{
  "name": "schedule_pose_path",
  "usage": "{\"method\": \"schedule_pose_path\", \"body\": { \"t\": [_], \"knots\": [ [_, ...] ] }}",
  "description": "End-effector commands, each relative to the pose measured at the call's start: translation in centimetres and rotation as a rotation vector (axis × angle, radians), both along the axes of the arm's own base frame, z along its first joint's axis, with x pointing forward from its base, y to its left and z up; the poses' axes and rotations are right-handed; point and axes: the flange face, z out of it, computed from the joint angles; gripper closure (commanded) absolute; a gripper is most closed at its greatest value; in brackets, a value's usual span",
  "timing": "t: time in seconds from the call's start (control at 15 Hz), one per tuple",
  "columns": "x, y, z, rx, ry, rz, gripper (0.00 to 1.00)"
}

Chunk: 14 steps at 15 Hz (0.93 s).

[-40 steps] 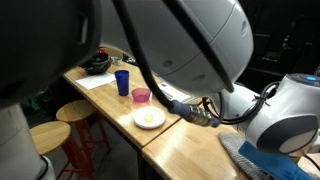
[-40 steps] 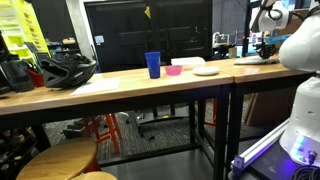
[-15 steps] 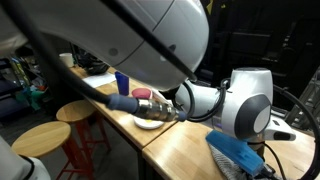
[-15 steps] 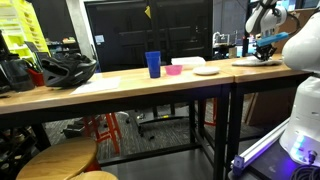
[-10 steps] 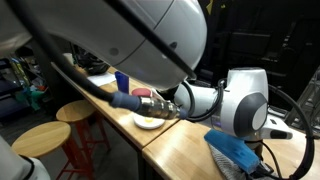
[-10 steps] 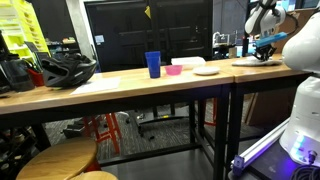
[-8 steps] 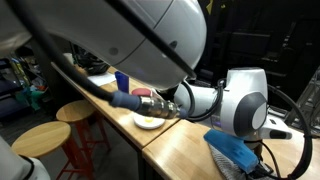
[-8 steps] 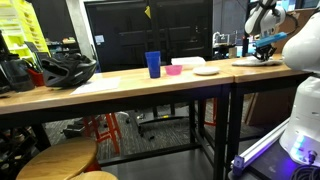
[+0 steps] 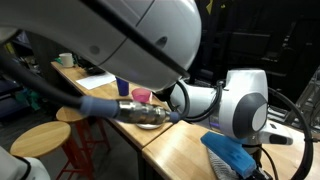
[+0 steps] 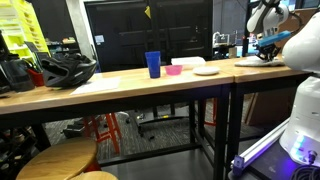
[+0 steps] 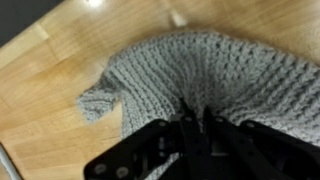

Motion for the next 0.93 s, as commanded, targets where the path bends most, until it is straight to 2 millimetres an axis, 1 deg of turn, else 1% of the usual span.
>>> {"method": "schedule_pose_path", "body": {
  "t": [0.0,0.67,0.87],
  "knots": [
    [-3.2,2.7,-5.9,0.089,0.109,-0.078,0.98],
    [-5.0,4.2,-6.2,0.133,0.164,-0.215,0.98],
    [-4.9,5.2,-6.2,0.163,0.165,-0.216,0.98]
  ]
}}
